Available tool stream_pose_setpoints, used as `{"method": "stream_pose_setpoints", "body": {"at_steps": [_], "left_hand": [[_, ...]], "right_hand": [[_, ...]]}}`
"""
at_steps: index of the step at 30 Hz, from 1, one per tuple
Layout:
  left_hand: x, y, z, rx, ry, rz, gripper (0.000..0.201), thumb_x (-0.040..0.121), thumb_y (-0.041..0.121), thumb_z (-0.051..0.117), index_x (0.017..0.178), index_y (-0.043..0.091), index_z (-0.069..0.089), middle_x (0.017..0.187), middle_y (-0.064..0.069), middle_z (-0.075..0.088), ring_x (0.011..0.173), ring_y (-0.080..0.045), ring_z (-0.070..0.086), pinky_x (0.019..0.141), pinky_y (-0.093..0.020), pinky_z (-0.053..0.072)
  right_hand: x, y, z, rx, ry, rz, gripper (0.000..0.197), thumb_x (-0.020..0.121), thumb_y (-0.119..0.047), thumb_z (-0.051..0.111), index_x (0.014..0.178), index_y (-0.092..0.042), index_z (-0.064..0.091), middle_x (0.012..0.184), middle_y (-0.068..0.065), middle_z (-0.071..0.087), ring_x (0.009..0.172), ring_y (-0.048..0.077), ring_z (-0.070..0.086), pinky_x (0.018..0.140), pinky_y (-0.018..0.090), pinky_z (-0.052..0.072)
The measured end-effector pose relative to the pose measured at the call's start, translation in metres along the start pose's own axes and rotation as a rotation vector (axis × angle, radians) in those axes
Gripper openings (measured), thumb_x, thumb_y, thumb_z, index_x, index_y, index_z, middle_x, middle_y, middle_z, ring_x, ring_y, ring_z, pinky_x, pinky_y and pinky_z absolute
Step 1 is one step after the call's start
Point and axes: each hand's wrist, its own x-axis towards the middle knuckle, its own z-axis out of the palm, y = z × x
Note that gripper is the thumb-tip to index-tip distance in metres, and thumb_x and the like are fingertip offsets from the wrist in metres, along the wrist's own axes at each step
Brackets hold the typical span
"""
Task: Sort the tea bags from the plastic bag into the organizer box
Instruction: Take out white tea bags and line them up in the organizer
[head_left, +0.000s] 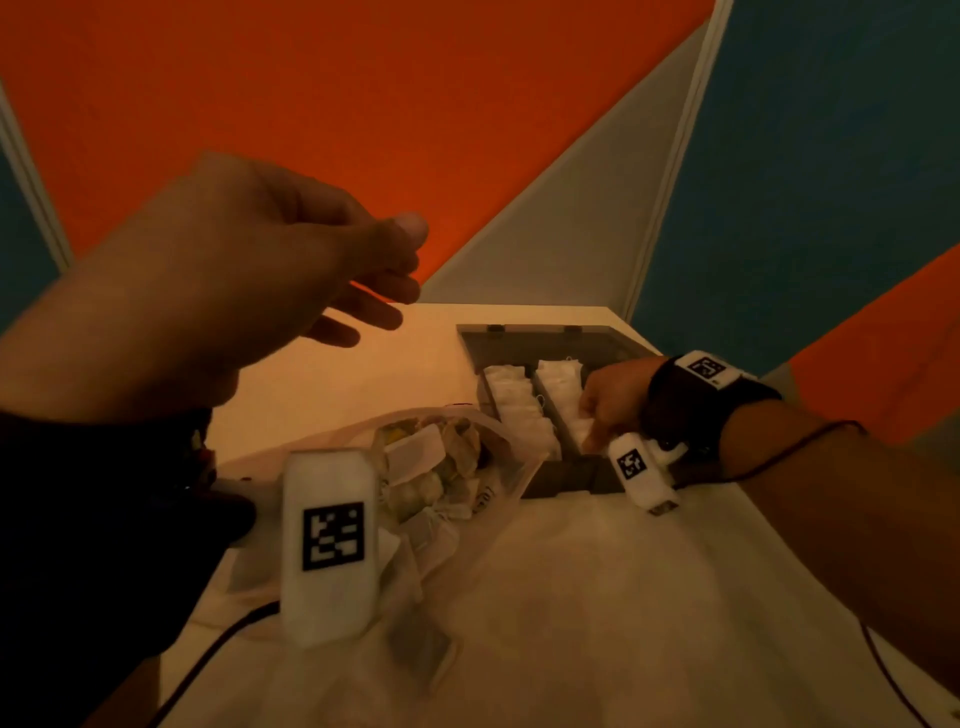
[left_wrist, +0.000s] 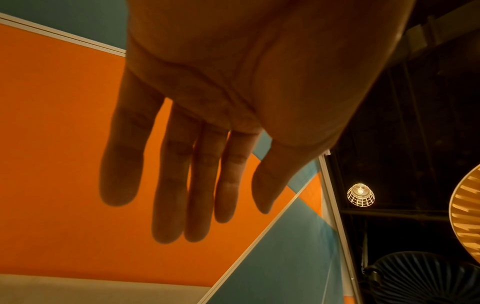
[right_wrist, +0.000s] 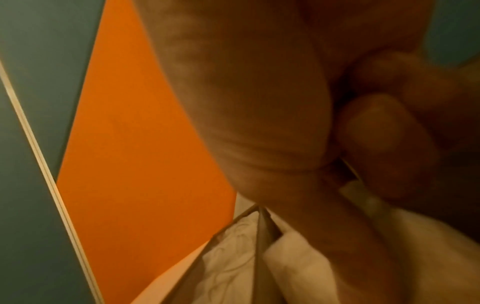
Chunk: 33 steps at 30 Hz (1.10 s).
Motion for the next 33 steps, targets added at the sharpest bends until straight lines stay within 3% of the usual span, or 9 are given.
{"method": "stream_pose_setpoints", "body": {"at_steps": [4,9,12,15,18,21,24,30,33], "left_hand": [[-0.002,0.002,0.0,0.035,-0.016,-0.03,0.029,0.076,0.042,0.065,0.079,0.015,0.074,0.078,0.001,0.076,0.072,-0.014,0.074,0.074,-0.045,0.058],[-0.003,0.004,0.007,0.105,-0.057,-0.047,0.026,0.086,0.04,0.062,0.081,0.016,0.073,0.075,0.006,0.075,0.069,-0.008,0.073,0.065,-0.036,0.062],[-0.006,0.001,0.014,0.093,-0.098,-0.083,0.021,0.089,0.03,0.064,0.081,0.014,0.073,0.074,0.004,0.075,0.067,-0.011,0.073,0.06,-0.038,0.062],[-0.016,-0.017,0.028,0.204,-0.226,-0.169,0.019,0.092,0.023,0.061,0.082,0.013,0.075,0.078,0.002,0.076,0.069,-0.012,0.073,0.062,-0.038,0.061],[-0.027,-0.051,0.04,0.443,-0.384,-0.208,0.02,0.091,0.019,0.057,0.091,0.013,0.076,0.093,-0.004,0.075,0.084,-0.018,0.071,0.073,-0.036,0.06],[-0.035,-0.083,0.045,0.782,-0.485,-0.207,0.033,0.093,0.017,0.051,0.124,0.016,0.063,0.13,-0.004,0.058,0.115,-0.021,0.056,0.092,-0.024,0.045],[-0.036,-0.104,0.044,0.921,-0.569,-0.254,0.046,0.092,0.013,0.052,0.138,0.014,0.045,0.135,-0.013,0.047,0.117,-0.029,0.051,0.093,-0.035,0.045],[-0.031,-0.127,0.048,1.07,-0.607,-0.317,0.041,0.09,0.019,0.061,0.129,0.01,0.052,0.128,-0.012,0.055,0.113,-0.028,0.056,0.086,-0.033,0.047],[-0.031,-0.13,0.046,1.005,-0.512,-0.316,0.03,0.088,0.021,0.063,0.115,0.008,0.06,0.116,-0.01,0.06,0.102,-0.027,0.059,0.076,-0.031,0.046]], "right_hand": [[0.003,-0.006,-0.004,0.03,0.111,0.052,0.039,0.085,-0.031,0.073,0.119,-0.013,0.066,0.115,0.003,0.066,0.098,0.018,0.058,0.09,0.033,0.047],[-0.054,-0.048,-0.008,0.182,0.571,-0.136,0.019,0.085,-0.04,0.071,0.088,-0.022,0.068,0.094,0.001,0.067,0.084,0.015,0.061,0.076,0.034,0.052],[-0.11,-0.09,0.009,0.287,0.377,-0.334,0.016,0.085,-0.043,0.07,0.082,-0.027,0.071,0.076,-0.008,0.068,0.071,0.008,0.063,0.062,0.02,0.051],[-0.136,-0.115,0.044,0.188,0.155,-0.483,0.008,0.086,-0.045,0.068,0.087,-0.038,0.066,0.082,-0.02,0.061,0.075,-0.002,0.06,0.059,0.007,0.042],[-0.131,-0.122,0.079,0.178,0.106,-0.572,0.015,0.088,-0.036,0.068,0.088,-0.024,0.06,0.08,-0.017,0.057,0.071,-0.014,0.055,0.058,0.002,0.039],[-0.124,-0.133,0.1,0.11,0.134,-0.604,0.022,0.087,-0.032,0.067,0.071,-0.024,0.054,0.072,-0.007,0.053,0.06,0.005,0.047,0.053,0.013,0.038],[-0.13,-0.145,0.105,0.023,0.172,-0.574,0.045,0.082,-0.047,0.07,0.06,-0.033,0.033,0.063,-0.011,0.038,0.055,0.004,0.035,0.047,0.019,0.025],[-0.111,-0.147,0.115,0.145,0.056,-0.607,0.048,0.079,-0.033,0.076,0.049,-0.02,0.041,0.04,-0.012,0.048,0.042,0.007,0.039,0.047,0.024,0.033],[-0.108,-0.137,0.109,0.345,0.005,-0.58,0.026,0.076,-0.023,0.077,0.059,-0.018,0.058,0.053,-0.012,0.057,0.053,0.006,0.057,0.053,0.024,0.044]]}}
